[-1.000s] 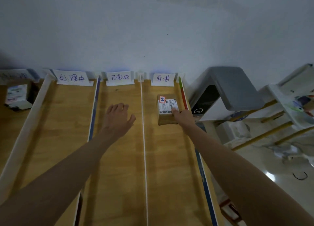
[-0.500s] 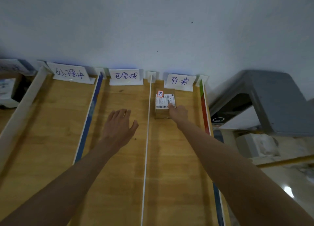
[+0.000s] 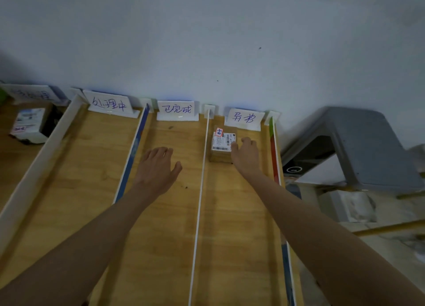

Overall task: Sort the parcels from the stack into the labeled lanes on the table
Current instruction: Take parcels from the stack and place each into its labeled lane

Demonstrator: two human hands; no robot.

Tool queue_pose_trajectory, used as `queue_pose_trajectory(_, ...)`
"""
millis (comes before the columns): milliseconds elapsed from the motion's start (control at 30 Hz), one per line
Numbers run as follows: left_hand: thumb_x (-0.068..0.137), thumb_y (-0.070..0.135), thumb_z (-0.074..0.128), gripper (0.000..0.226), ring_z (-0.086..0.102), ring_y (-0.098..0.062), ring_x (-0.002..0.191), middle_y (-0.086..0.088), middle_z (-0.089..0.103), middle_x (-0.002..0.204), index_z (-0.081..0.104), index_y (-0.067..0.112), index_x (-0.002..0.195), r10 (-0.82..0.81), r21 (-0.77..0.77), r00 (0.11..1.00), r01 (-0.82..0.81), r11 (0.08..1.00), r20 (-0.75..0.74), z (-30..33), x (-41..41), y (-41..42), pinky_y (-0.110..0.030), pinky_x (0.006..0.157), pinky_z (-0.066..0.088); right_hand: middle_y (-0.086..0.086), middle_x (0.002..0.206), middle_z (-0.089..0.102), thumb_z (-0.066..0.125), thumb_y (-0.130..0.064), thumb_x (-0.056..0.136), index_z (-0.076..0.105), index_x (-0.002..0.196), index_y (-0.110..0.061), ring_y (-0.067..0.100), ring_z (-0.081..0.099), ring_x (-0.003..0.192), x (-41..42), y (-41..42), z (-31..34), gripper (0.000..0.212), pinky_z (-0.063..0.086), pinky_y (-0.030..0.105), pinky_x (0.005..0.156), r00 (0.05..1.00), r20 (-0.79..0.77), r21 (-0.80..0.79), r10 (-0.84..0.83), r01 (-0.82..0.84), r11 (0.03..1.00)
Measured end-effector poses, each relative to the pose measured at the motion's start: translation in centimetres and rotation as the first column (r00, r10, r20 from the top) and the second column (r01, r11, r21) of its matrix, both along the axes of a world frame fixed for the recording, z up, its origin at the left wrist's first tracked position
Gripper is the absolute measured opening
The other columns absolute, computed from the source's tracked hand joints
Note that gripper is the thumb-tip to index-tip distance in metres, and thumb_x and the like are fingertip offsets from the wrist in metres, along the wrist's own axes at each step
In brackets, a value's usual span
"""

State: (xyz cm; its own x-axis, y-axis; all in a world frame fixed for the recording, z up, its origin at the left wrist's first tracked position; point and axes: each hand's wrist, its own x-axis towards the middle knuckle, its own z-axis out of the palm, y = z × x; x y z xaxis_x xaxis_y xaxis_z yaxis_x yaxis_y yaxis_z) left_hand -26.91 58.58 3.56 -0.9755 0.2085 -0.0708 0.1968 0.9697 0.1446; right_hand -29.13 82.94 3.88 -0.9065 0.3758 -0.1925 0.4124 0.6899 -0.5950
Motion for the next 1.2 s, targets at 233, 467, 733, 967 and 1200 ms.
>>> queue_pose_trajectory(233,0.099,0.041,0.042,0.049,0.046,-0.024,0.131,-0.007,0.054,0.138,0.051,0.011,0.136,0.04,0.006,0.994,-0.039,0.999,-0.098,6.4,3.7,-3.4,-0.039,0.113,0.029,0.008,0.138,0.05,0.042,-0.035,0.101,0.047,0.139,-0.01,0.025,0.044,0.128,5.5,-4.4,6.9,0.046,0.034,0.038,0.109,0.907,-0.14,0.392,0.398,-0.319,0.863)
queue_pose_trajectory(467,0.099,0.04,0.046,0.05,0.049,-0.028,0.128,-0.012,0.056,0.136,0.053,0.007,0.136,0.131,-0.009,0.971,-0.135,0.991,-0.2,11.9,10.0,-11.5,-0.044,0.109,0.033,0.01,0.147,0.044,0.034,-0.042,0.103,0.041,0.145,-0.01,0.028,0.034,0.14,10.6,-12.5,11.8,0.053,0.023,0.043,0.119,0.81,-0.144,0.511,0.569,-0.431,0.744)
queue_pose_trajectory(733,0.099,0.044,0.042,0.05,0.051,-0.026,0.124,-0.008,0.058,0.132,0.052,0.01,0.135,0.237,-0.041,0.939,-0.255,0.966,-0.249,15.0,21.0,-24.8,-0.04,0.107,0.034,0.011,0.15,0.041,0.03,-0.045,0.104,0.037,0.148,-0.009,0.028,0.034,0.14,17.8,-26.1,15.5,0.057,0.023,0.042,0.118,0.734,-0.124,0.565,0.668,-0.502,0.655)
queue_pose_trajectory(967,0.097,0.045,0.039,0.044,0.054,-0.024,0.118,-0.005,0.061,0.125,0.056,0.014,0.124,0.339,-0.097,0.891,-0.383,0.919,-0.303,17.4,30.0,-36.9,-0.04,0.104,0.039,0.01,0.147,0.045,0.031,-0.044,0.103,0.039,0.147,-0.009,0.027,0.039,0.136,24.4,-38.0,17.3,0.057,0.025,0.04,0.116,0.686,-0.166,0.546,0.708,-0.534,0.645)
queue_pose_trajectory(1200,0.1,0.048,0.035,0.051,0.049,-0.023,0.125,-0.004,0.057,0.132,0.051,0.014,0.135,0.415,-0.094,0.85,-0.466,0.88,-0.326,19.7,34.6,-46.1,-0.039,0.11,0.034,0.009,0.138,0.051,0.034,-0.042,0.102,0.045,0.141,-0.01,0.026,0.047,0.127,26.9,-47.3,19.4,0.051,0.033,0.039,0.112,0.615,-0.21,0.555,0.76,-0.565,0.611)
